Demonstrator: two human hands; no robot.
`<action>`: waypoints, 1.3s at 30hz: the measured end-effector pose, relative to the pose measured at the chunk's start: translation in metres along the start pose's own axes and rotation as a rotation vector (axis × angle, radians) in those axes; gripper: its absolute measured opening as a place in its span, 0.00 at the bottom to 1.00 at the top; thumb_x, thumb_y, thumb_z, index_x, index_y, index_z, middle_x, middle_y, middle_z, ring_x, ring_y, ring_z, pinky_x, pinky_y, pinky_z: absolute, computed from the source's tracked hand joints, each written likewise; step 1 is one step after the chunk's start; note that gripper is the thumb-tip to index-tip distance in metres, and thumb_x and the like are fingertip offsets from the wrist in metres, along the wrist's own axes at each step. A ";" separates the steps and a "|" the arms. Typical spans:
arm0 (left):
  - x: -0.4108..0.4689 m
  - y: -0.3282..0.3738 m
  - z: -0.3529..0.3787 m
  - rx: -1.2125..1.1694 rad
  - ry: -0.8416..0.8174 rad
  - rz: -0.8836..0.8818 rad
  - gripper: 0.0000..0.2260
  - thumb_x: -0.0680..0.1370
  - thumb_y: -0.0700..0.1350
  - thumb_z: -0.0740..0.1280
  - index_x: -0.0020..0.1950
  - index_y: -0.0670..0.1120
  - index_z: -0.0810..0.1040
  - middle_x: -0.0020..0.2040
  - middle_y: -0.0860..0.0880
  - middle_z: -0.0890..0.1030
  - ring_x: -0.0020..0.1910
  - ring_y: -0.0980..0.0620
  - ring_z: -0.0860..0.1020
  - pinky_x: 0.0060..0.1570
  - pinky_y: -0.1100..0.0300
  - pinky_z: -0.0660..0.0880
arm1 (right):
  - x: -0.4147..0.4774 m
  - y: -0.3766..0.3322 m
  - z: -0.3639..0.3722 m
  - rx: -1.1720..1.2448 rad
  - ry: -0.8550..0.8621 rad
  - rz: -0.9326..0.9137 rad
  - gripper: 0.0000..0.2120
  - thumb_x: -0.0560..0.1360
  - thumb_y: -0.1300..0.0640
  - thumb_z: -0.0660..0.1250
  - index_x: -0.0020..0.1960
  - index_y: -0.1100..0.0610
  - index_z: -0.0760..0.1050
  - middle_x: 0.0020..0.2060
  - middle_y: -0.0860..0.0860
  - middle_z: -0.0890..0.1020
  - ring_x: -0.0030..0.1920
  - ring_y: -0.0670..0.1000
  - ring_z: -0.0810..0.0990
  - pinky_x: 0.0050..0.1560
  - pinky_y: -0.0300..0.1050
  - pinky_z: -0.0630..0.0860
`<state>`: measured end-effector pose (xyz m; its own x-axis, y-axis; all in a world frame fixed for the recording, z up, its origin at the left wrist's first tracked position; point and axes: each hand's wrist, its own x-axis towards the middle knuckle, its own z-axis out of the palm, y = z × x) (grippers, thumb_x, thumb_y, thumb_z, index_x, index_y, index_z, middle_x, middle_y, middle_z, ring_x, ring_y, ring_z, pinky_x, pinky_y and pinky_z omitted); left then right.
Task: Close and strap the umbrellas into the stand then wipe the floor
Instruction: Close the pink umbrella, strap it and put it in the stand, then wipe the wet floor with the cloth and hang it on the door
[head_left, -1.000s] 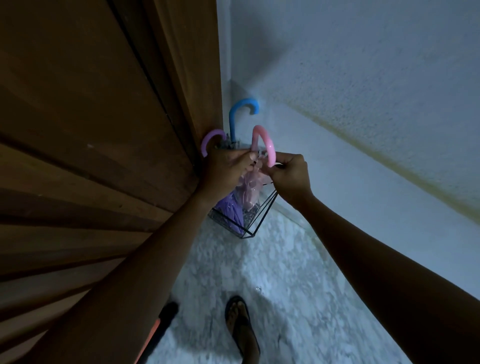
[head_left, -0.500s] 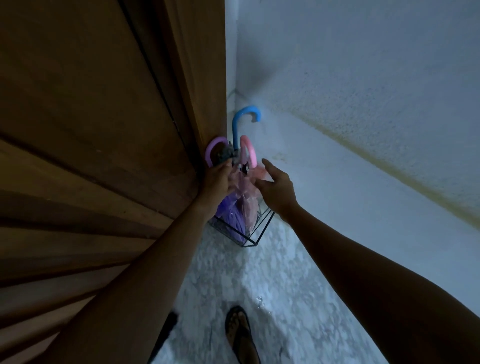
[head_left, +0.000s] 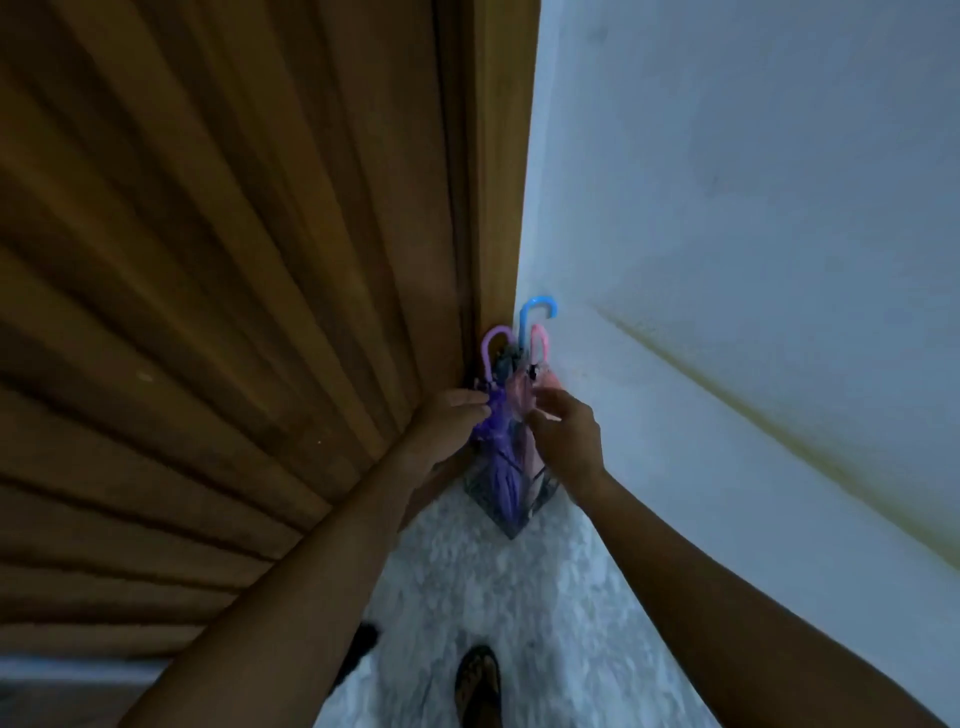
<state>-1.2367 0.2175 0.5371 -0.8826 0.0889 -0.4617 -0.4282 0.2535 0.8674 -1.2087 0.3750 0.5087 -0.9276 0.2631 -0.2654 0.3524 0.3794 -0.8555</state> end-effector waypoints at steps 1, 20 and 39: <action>-0.033 0.002 -0.012 0.014 0.033 0.028 0.14 0.80 0.31 0.64 0.66 0.32 0.76 0.49 0.42 0.77 0.25 0.66 0.76 0.28 0.76 0.68 | -0.024 -0.013 -0.002 0.018 -0.025 -0.035 0.15 0.77 0.60 0.69 0.63 0.55 0.82 0.58 0.55 0.84 0.58 0.55 0.82 0.58 0.42 0.76; -0.628 0.028 -0.395 0.262 0.983 0.204 0.04 0.77 0.42 0.72 0.47 0.50 0.84 0.44 0.50 0.85 0.47 0.53 0.82 0.46 0.63 0.74 | -0.503 -0.358 0.164 0.141 -0.737 -0.715 0.05 0.76 0.65 0.71 0.49 0.58 0.84 0.38 0.49 0.83 0.36 0.43 0.77 0.32 0.26 0.70; -0.634 -0.049 -0.632 0.646 1.402 0.401 0.25 0.77 0.48 0.71 0.71 0.48 0.67 0.54 0.46 0.80 0.55 0.44 0.80 0.51 0.49 0.77 | -0.644 -0.492 0.417 0.418 -0.665 -0.324 0.09 0.74 0.55 0.75 0.50 0.57 0.77 0.50 0.50 0.84 0.48 0.55 0.82 0.59 0.54 0.81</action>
<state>-0.7790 -0.4604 0.9047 -0.5411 -0.5770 0.6117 -0.3057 0.8127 0.4961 -0.8364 -0.3509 0.9156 -0.9007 -0.4282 -0.0729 0.1031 -0.0477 -0.9935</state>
